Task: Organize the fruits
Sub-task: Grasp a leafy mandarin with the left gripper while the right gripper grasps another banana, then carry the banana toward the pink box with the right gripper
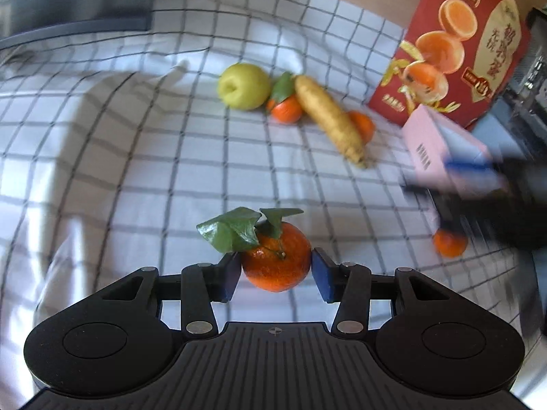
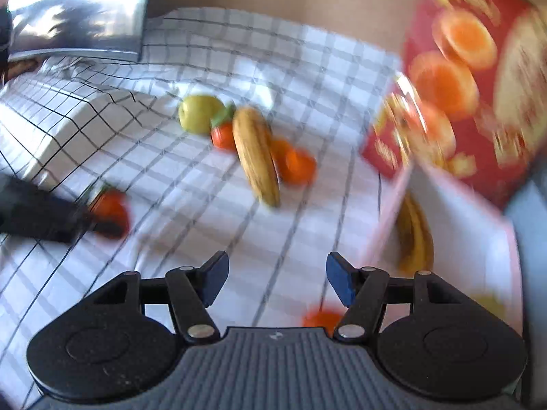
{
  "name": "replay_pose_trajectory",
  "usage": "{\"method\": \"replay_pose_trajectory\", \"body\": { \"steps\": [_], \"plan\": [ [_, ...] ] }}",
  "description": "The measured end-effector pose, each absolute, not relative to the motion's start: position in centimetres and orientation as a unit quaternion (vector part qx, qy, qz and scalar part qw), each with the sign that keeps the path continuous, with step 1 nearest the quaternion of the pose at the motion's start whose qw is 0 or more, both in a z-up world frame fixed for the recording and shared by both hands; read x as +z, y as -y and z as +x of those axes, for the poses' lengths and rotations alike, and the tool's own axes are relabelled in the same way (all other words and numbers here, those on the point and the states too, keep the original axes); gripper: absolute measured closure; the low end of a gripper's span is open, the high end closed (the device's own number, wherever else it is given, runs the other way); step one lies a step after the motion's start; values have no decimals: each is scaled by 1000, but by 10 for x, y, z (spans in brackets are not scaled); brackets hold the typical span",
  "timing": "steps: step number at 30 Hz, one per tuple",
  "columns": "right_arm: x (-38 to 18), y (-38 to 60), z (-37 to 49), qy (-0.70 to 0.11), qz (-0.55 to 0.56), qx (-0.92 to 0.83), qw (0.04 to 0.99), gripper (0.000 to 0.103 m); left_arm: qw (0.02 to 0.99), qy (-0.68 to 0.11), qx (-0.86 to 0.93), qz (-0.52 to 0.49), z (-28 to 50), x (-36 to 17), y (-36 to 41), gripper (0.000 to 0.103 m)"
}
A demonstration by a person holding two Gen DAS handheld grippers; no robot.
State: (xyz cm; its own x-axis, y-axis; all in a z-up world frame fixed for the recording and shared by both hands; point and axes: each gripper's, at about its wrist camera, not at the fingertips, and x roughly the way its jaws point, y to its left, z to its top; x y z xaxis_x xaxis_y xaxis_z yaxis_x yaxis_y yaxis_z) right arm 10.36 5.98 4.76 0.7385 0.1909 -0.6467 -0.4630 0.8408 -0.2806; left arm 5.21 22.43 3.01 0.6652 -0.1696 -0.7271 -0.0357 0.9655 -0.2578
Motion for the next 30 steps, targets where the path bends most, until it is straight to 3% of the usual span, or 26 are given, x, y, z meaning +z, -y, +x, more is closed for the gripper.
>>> {"method": "replay_pose_trajectory", "body": {
  "steps": [8,10,15,16,17,30],
  "plan": [
    [31,-149,178,-271,-312,181,892,42,899,-401,-13,-174,23,24,-251,52],
    [20,-162,197,-284,-325,157,888,50,900,-400,-12,-175,19,24,-253,52],
    [2,-169,214,-308,-340,146,876,57,899,-393,-16,-190,11,21,-256,52],
    [1,-169,215,-311,-343,145,874,64,899,-392,-17,-194,10,20,-257,52],
    [1,-166,216,-317,-339,148,874,70,899,-392,-17,-197,9,20,-258,52],
    [59,-107,147,-358,-186,232,885,70,902,-389,-32,-186,29,18,-251,52]
  ]
}}
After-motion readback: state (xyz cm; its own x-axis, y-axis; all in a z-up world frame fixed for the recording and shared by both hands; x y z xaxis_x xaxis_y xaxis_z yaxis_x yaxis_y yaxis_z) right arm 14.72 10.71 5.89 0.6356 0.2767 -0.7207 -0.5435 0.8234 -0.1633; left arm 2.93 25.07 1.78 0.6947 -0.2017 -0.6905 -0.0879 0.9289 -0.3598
